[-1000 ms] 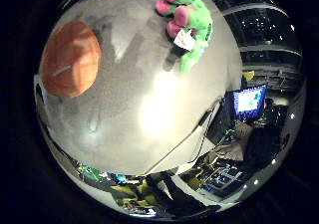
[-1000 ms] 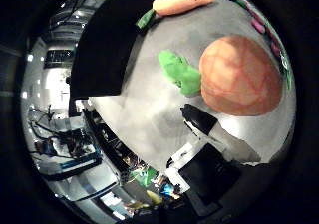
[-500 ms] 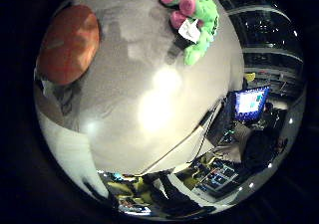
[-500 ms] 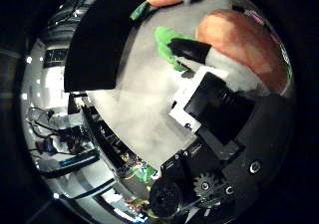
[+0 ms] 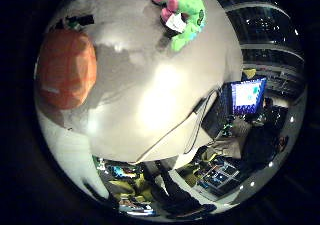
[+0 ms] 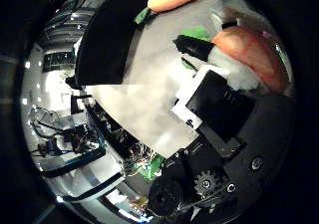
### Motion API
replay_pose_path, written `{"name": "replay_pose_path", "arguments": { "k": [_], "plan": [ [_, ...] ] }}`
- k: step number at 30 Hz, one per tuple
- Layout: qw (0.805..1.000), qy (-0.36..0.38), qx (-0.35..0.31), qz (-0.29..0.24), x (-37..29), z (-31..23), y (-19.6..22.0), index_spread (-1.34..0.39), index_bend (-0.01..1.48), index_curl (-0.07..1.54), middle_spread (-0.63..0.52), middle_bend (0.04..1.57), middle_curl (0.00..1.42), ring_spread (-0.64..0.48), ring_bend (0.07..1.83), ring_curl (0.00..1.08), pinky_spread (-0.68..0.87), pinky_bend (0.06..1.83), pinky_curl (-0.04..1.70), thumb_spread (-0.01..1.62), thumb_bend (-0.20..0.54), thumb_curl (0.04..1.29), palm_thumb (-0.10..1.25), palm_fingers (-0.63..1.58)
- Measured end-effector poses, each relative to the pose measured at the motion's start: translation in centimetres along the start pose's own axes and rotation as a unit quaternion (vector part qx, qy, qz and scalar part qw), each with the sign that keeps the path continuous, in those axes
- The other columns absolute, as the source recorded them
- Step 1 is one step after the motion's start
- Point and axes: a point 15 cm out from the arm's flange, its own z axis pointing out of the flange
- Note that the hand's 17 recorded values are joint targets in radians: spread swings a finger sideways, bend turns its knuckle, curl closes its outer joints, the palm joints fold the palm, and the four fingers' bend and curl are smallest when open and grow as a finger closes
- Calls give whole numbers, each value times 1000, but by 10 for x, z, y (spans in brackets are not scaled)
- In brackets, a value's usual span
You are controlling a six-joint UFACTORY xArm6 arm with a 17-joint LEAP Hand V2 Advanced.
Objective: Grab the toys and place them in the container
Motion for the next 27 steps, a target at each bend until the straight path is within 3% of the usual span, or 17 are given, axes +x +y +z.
{"name": "replay_pose_path", "arguments": {
  "k": [7,16,27],
  "plan": [
    [1000,15,11,-1,-28,-89,-14,-197,1108,650,-105,1252,613,-158,1387,556,-225,1271,651,883,-17,591,1021,1258],
    [996,9,74,-48,-139,-197,-94,-191,1132,645,-102,1280,597,-155,1410,551,-219,1251,709,880,-19,635,1017,1242],
    [980,-26,143,-138,-332,-235,-180,-179,1144,639,-90,1303,583,-154,1423,545,-215,1212,768,884,-19,663,1003,1235]
  ]
}}
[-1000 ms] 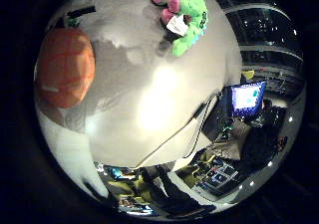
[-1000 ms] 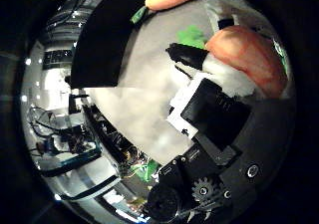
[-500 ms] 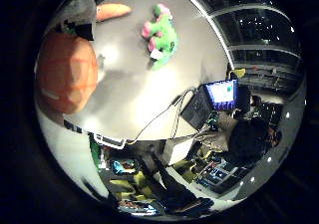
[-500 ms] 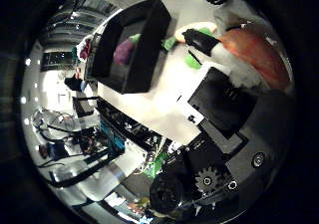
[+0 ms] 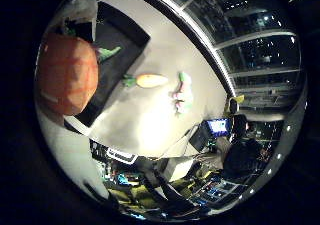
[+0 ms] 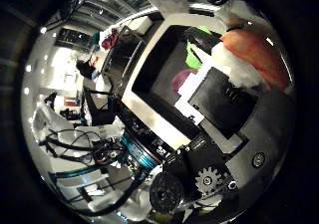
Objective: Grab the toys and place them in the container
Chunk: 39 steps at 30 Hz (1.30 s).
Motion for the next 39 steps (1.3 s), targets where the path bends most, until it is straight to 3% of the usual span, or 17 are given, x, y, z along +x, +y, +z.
{"name": "replay_pose_path", "arguments": {
  "k": [6,7,8,9,10,12,13,15,19,29,33,34,39],
  "plan": [
    [996,-5,83,-17,-40,18,-65,-185,1108,631,-85,1293,574,-156,1413,537,-241,1171,758,884,-41,655,928,1216],
    [996,-10,82,-20,-50,25,-69,-213,997,605,-95,1254,560,-160,1411,527,-285,1135,729,853,-58,648,878,1111],
    [997,-14,78,-24,-56,31,-70,-217,982,607,-100,1244,556,-161,1408,524,-298,1125,722,852,-52,648,873,1114],
    [997,-17,70,-28,-63,38,-69,-296,754,593,-134,1111,533,-195,1397,539,-367,1190,749,852,-45,635,851,652],
    [997,-19,61,-31,-65,45,-67,-379,727,583,-135,930,478,-157,1148,509,-226,1092,783,918,-24,617,854,-22],
    [999,-28,29,-37,-73,58,-55,-456,511,391,-79,651,349,-17,768,290,88,864,579,957,-30,586,830,-205],
    [999,-34,8,-41,-78,64,-47,-462,461,368,-51,589,328,25,711,262,154,806,540,967,-31,576,823,-245],
    [997,-45,-28,-51,-89,74,-34,-482,318,323,5,418,283,107,564,211,303,685,454,989,-32,543,789,-164],
    [997,-40,-23,-56,-85,74,-38,-493,182,299,48,254,260,166,420,182,391,576,380,1002,-29,501,758,-69],
    [999,4,-4,-37,-13,35,-15,-483,174,281,60,193,282,182,351,197,425,503,325,1005,-25,445,748,24],
    [999,27,-46,-5,43,48,46,-457,173,286,58,223,303,149,332,206,417,457,306,1011,-26,431,738,91],
    [997,38,-60,13,72,49,77,-454,180,289,57,224,306,145,328,206,413,447,304,1011,-25,429,738,106],
    [991,57,-67,104,158,45,144,-421,158,290,33,260,320,79,349,223,386,407,289,1035,-16,419,759,214]
  ]
}}
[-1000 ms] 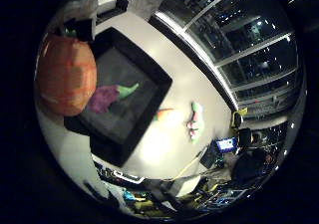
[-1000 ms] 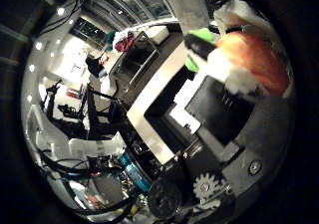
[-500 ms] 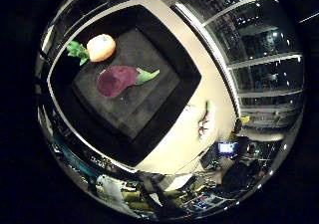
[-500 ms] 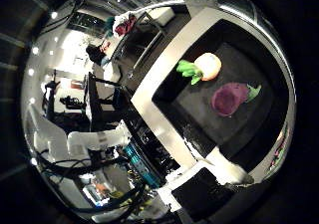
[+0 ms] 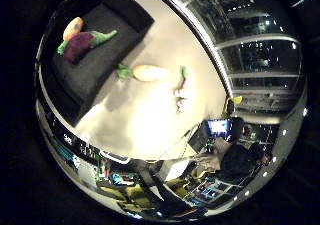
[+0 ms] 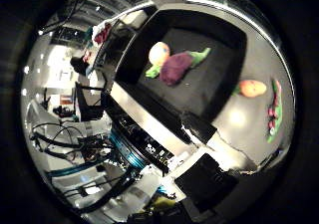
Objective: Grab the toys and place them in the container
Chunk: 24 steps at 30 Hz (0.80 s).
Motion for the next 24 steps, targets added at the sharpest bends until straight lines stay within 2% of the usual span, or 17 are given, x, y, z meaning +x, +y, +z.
{"name": "replay_pose_path", "arguments": {
  "k": [5,9,11,17,24],
  "plan": [
    [994,34,25,102,99,18,39,-396,160,278,16,281,327,46,378,231,370,410,283,1051,-21,416,783,272],
    [986,29,10,162,140,48,72,-374,154,274,19,280,327,53,383,231,367,414,278,1053,-22,413,782,263],
    [982,36,20,186,163,48,73,-349,145,267,32,272,326,69,386,232,375,431,282,1053,-24,413,774,235],
    [976,37,25,215,192,71,64,-298,139,252,120,206,314,151,360,232,377,488,299,1055,-29,403,713,72],
    [974,35,24,223,228,98,37,-280,147,245,168,201,318,184,355,238,382,503,303,1052,-31,377,653,19]
  ]
}}
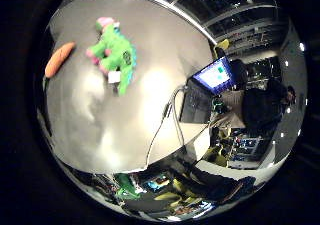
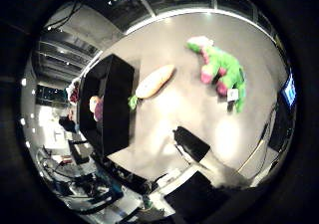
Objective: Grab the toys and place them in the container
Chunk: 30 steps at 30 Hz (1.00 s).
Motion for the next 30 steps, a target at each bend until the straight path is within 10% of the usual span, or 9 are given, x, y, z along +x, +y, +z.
{"name": "replay_pose_path", "arguments": {
  "k": [25,30],
  "plan": [
    [1000,17,0,20,50,138,-37,-148,168,275,185,307,332,168,417,247,356,471,277,975,-38,275,313,298],
    [1000,16,-1,12,45,140,-39,-196,168,276,99,375,333,59,640,271,279,456,240,952,-32,274,243,590]
  ]
}}
